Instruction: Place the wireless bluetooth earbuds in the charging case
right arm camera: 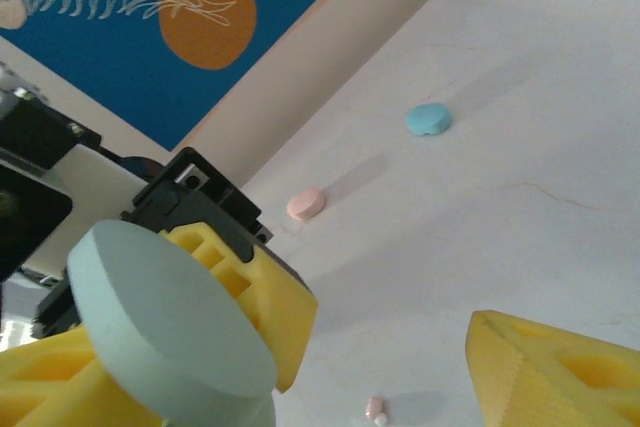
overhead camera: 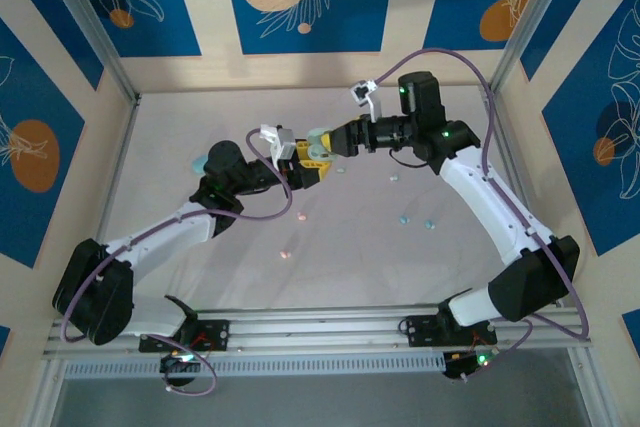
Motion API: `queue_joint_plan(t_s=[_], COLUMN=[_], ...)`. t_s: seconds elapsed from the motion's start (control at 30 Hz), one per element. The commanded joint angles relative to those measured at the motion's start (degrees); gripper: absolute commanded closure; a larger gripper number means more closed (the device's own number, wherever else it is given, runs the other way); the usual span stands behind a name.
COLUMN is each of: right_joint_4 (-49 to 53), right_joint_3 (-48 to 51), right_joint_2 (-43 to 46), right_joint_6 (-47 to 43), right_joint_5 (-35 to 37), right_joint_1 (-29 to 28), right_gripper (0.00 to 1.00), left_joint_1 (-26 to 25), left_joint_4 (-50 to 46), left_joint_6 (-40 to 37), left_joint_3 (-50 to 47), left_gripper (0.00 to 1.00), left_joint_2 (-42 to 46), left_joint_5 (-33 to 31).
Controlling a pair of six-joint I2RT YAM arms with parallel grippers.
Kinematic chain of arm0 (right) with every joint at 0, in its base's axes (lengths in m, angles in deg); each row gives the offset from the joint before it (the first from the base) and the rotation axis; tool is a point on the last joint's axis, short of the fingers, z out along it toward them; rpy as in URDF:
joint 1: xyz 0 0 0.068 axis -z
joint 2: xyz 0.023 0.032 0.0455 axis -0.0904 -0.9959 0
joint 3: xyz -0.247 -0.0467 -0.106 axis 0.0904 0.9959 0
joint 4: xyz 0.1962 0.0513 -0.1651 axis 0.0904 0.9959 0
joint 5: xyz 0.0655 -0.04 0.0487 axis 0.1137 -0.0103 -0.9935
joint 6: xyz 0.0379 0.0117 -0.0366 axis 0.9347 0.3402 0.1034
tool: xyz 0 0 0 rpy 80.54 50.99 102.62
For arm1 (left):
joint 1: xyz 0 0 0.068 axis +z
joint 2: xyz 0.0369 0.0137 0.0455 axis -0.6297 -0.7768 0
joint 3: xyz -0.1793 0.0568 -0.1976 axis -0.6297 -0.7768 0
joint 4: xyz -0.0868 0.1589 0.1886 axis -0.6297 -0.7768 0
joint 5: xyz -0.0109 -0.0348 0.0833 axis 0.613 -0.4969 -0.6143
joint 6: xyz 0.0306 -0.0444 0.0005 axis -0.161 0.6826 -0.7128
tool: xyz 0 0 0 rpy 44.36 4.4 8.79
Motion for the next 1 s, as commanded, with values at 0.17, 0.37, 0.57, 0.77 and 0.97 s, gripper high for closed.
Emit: queue_joint_plan(t_s=[0.17, 0.37, 0.57, 0.77, 0.97], right_joint_4=[-0.7, -4.9, -1.6, 12.9, 17.2], right_joint_3=[1.6, 3.7, 7.3, 4.4, 1.8], right_joint_2=[4.1, 7.3, 8.8, -4.9, -19.5], right_joint_6=[1.8, 7.9, 9.5, 6.8, 6.6], right_joint_5=[-7.8, -7.4, 6.3, 14.8, 21.0], right_joint_1=[3.6, 8.2, 16.7, 23.3, 24.7], right_gripper=[0.24, 0.24, 0.4, 0.56, 0.63], left_joint_1=[-0.7, -0.6, -0.6, -0.6, -0.6], left_joint_4=[2.3, 2.3, 2.3, 2.2, 2.4], left_joint_6=[-2.3, -2.6, -2.7, -2.4, -2.2], left_joint_3=[0.6, 0.2, -1.0, -2.3, -3.7], left_gripper=[0.68, 0.68, 0.68, 0.68, 0.68], left_joint_2=[1.9, 2.1, 3.1, 4.5, 5.8], left_joint_5=[-0.9, -1.6, -2.1, -2.7, -3.2])
